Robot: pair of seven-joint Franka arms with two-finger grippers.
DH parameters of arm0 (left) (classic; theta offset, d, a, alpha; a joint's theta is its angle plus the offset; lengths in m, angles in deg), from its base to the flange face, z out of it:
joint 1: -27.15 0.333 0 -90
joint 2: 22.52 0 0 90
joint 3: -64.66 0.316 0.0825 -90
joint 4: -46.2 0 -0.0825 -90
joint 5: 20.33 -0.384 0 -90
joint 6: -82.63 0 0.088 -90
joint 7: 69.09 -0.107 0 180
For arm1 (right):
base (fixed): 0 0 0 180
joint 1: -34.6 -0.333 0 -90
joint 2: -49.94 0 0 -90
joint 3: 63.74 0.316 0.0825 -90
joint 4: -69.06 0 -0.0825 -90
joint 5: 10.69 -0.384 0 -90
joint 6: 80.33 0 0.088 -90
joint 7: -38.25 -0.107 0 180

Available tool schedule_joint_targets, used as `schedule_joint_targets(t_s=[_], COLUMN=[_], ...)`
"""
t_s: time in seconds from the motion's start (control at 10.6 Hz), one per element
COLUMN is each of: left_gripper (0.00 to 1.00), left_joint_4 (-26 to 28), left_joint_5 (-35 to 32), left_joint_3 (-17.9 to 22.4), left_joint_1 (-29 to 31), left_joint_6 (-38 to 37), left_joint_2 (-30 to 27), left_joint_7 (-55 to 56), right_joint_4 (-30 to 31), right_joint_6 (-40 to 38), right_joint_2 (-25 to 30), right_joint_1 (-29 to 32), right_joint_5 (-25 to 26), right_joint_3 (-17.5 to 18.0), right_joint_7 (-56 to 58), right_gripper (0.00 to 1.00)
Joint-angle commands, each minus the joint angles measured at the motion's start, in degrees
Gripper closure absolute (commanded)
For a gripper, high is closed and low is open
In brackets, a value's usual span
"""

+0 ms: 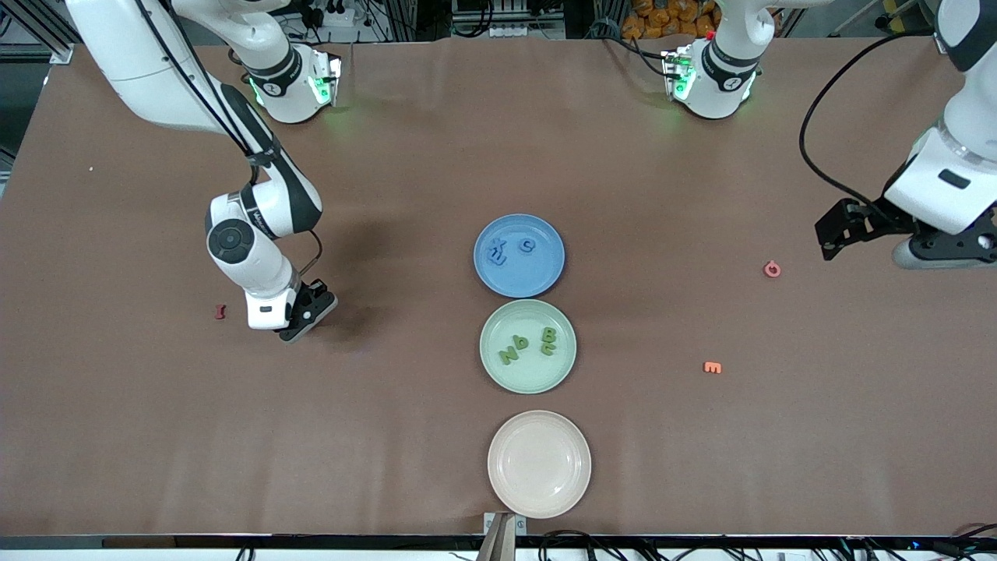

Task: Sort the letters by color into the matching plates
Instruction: 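Grasp the blue g with the right gripper while the left gripper withdraws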

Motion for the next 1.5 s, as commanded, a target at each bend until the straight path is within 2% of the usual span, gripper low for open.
schedule_joint_targets(t_s=[0.0,0.38,0.56,0.66,0.85,1.13,1.41], left_gripper=[0.0,0.0,0.0,0.0,0.0,0.0,0.0], left_joint_4=[2.5,2.4,2.3,2.2,2.5,3.9,4.3], left_joint_5=[2.1,2.8,3.1,5.6,7.0,7.6,7.8], left_joint_3=[1.6,1.5,1.5,1.6,1.6,1.5,1.4], left_joint_1=[0.4,0.4,-0.1,-0.1,0.1,-0.1,0.9], left_joint_6=[-1.0,-1.0,-0.9,-0.9,-0.9,-1.9,-1.9], left_joint_2=[-3.5,-4.1,-4.1,-4.1,-4.1,-5.8,-5.9], left_joint_7=[-1.2,-1.2,-2.0,-1.9,-3.5,-3.5,-4.0], right_joint_4=[1.2,-0.6,-4.8,-6.8,-8.0,-10.4,-12.1], right_joint_6=[0.6,-1.1,-8.3,-10.9,-11.9,-12.0,-12.0], right_joint_2=[0.0,0.3,0.7,0.6,0.5,0.0,-0.7], right_joint_1=[0.5,0.4,-1.1,-2.5,-5.0,-11.8,-20.7], right_joint_5=[1.3,0.6,0.5,0.4,-1.6,-7.9,-9.0], right_joint_3=[0.6,0.7,0.9,1.0,1.4,1.7,1.8], right_joint_7=[-0.4,-1.6,-8.5,-12.7,-17.7,-26.3,-37.0], right_gripper=[0.8,0.84,0.84,0.84,0.84,0.84,0.84])
